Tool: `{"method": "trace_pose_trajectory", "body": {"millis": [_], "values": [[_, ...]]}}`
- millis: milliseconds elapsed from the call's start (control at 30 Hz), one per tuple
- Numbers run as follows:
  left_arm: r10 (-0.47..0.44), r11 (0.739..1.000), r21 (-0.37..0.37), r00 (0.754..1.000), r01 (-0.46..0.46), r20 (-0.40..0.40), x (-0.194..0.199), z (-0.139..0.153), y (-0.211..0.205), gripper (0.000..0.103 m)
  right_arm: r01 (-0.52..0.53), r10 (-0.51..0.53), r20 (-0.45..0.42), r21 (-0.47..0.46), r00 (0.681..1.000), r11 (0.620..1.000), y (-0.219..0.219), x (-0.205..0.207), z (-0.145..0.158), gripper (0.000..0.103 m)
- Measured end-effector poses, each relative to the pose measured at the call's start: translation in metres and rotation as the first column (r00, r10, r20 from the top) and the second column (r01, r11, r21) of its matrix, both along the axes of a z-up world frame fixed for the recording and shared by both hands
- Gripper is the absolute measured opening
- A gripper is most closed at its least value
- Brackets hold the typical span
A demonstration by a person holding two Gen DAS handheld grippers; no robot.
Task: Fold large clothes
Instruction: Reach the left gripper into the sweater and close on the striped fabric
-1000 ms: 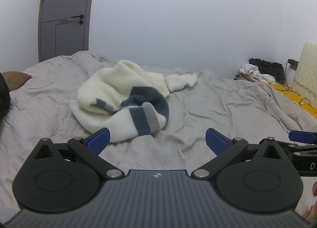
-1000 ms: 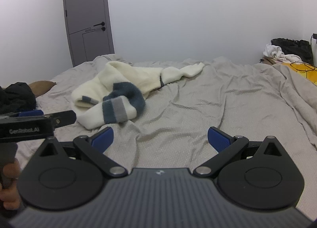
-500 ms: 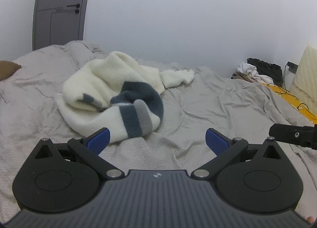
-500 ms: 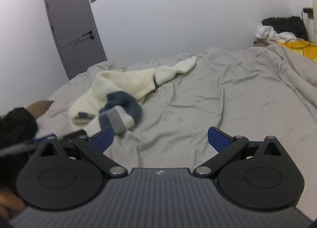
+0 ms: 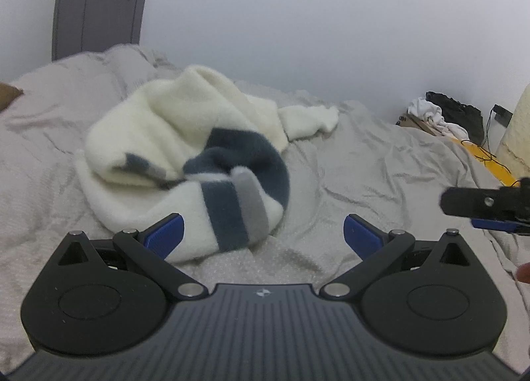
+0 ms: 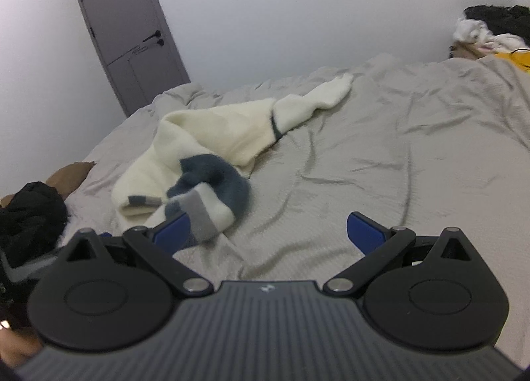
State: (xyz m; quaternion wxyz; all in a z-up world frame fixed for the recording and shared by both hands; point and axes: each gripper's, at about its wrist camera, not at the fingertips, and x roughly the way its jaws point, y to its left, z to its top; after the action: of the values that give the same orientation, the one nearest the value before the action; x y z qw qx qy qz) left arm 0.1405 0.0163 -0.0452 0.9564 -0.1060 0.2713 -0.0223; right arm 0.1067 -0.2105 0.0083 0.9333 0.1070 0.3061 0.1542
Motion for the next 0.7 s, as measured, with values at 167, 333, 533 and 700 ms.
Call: {"method": "trace_pose_trajectory", "body": {"millis": [167, 333, 533, 700], "values": [[-0.023, 0.999, 0.029, 1.000, 0.023, -0.006, 0.028, -0.012, -0.001, 0.103, -0.018, 0.019, -0.045, 0.030, 0.999, 0.999, 0.006, 0.034, -0.010, 0.103], [-0.066, 0.997, 0.044, 0.998, 0.066, -0.009, 0.062, -0.015, -0.004, 0.103, -0.006, 0.013, -0.075, 0.084, 0.997, 0.996, 0.008, 0.073, -0.019, 0.102], [-0.089, 0.996, -0.006, 0.996, 0.089, -0.013, 0.097, -0.032, 0.000, 0.103, -0.022, 0.032, -0.064, 0.149, 0.997, 0.989, 0.012, 0.129, -0.024, 0.102], [-0.148, 0.984, 0.096, 0.989, 0.147, -0.002, 0.104, -0.052, -0.020, 0.103, -0.045, 0.059, -0.062, 0.213, 0.996, 0.976, 0.016, 0.180, -0.038, 0.101]]}}
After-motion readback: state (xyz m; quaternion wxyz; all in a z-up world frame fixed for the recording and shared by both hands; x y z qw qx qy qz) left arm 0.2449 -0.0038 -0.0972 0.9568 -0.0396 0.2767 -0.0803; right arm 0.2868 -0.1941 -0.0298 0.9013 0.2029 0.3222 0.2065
